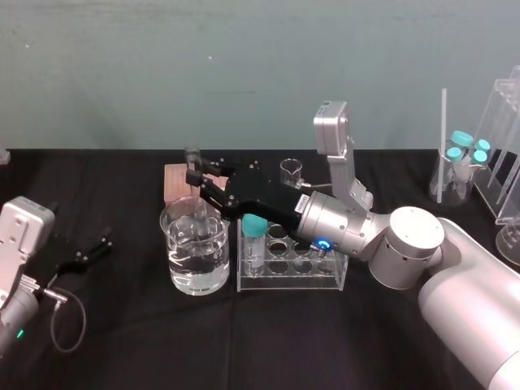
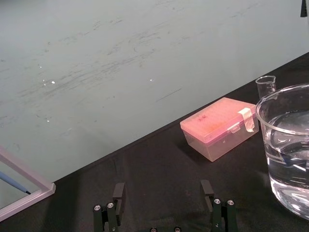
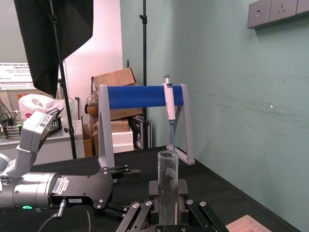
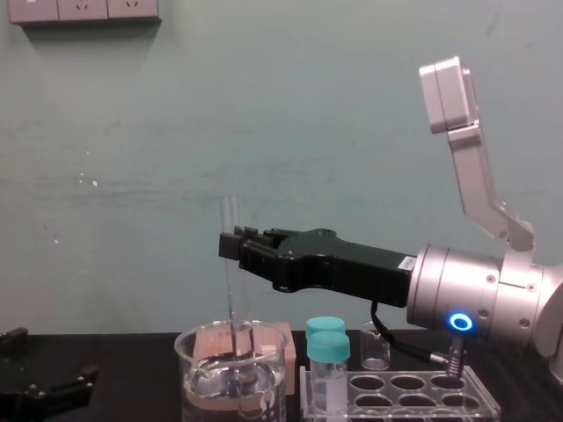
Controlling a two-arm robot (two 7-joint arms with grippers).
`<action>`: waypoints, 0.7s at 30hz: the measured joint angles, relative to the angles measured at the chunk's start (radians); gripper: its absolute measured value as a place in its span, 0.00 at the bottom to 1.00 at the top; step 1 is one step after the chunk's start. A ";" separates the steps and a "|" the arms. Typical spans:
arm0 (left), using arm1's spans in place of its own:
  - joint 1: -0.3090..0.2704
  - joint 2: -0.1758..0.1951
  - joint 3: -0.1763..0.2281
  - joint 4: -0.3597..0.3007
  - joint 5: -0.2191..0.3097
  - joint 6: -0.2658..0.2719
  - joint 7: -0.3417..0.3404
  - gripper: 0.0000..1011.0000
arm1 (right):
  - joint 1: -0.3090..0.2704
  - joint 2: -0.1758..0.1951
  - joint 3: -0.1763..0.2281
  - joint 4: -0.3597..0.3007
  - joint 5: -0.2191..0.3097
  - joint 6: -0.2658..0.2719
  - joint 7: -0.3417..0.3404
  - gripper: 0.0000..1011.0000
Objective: Hold the test tube with one hand and immerse one end into the beaker, then return it to the test tube rack.
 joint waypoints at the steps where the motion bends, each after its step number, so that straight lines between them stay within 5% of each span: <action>1: 0.000 0.000 0.000 0.000 0.000 0.000 0.000 0.99 | 0.003 -0.002 0.000 0.004 0.000 -0.001 0.002 0.22; 21: 0.000 0.000 0.000 0.000 0.000 0.000 0.000 0.99 | 0.013 -0.012 -0.002 0.025 -0.002 -0.003 0.011 0.22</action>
